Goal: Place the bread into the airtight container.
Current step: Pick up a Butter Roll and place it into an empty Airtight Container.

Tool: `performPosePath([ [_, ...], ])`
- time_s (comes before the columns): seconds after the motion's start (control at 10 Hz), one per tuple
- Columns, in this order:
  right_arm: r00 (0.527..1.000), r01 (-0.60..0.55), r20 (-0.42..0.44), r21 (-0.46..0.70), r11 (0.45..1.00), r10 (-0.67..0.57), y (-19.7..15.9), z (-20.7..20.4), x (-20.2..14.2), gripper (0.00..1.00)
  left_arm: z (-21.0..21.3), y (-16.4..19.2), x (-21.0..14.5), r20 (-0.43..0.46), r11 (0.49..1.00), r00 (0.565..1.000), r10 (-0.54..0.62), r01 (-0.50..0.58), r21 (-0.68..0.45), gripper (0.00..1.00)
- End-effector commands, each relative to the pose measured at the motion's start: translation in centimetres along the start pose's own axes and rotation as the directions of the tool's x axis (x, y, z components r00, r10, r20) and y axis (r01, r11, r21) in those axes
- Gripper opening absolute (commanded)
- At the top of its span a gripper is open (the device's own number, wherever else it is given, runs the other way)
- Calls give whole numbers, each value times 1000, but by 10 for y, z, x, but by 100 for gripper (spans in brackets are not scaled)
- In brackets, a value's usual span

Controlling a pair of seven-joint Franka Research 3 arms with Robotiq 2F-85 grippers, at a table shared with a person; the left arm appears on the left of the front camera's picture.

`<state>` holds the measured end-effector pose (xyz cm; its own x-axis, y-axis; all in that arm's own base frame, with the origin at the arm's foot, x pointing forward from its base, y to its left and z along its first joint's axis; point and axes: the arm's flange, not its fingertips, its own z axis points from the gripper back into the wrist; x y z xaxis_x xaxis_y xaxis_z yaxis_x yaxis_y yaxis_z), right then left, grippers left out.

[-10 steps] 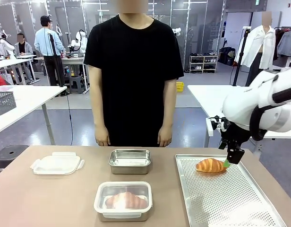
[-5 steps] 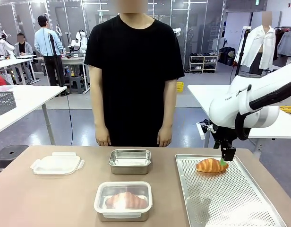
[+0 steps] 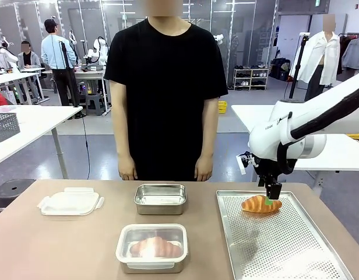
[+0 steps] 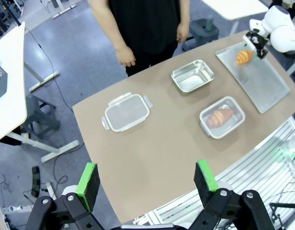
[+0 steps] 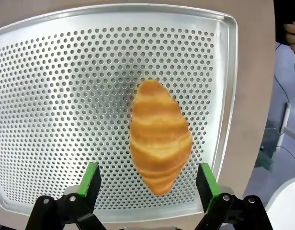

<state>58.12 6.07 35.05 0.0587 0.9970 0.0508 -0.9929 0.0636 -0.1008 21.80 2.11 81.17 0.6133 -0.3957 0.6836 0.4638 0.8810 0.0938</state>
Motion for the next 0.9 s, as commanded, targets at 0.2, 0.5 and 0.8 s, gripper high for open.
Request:
performPosePath([
  [0.2,1000,14,15,55,998,-15,-21,-23,4,100,1,0,1,0,1000,1000,-1,1,2,100],
  [0.5,999,40,11,85,996,-42,-28,-38,3,100,1,0,1,0,1000,1000,-1,1,2,100],
  [0.8,998,56,17,76,996,-57,-37,-48,-4,100,1,0,1,0,1000,1000,-1,1,2,100],
])
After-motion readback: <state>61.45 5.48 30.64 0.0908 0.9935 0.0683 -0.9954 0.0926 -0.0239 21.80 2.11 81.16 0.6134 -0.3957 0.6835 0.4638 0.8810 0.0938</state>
